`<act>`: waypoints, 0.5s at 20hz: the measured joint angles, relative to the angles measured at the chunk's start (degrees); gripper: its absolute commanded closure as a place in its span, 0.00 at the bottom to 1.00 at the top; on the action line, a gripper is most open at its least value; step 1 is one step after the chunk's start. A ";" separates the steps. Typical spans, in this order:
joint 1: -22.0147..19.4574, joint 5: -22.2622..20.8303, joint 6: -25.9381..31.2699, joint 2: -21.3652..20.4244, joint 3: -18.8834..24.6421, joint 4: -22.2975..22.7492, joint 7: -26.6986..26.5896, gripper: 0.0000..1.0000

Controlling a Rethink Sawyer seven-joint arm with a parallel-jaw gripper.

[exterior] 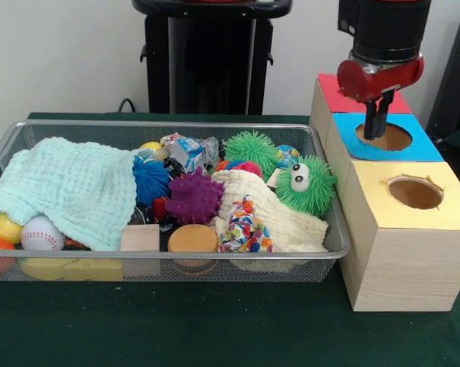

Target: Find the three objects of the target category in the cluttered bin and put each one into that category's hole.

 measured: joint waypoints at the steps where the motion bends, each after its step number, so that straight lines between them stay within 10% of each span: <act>1: 0.12 0.08 -1.86 -0.87 0.14 1.72 0.00 1.00; 10: 2.57 -0.05 -9.06 -7.20 -0.07 15.29 0.00 1.00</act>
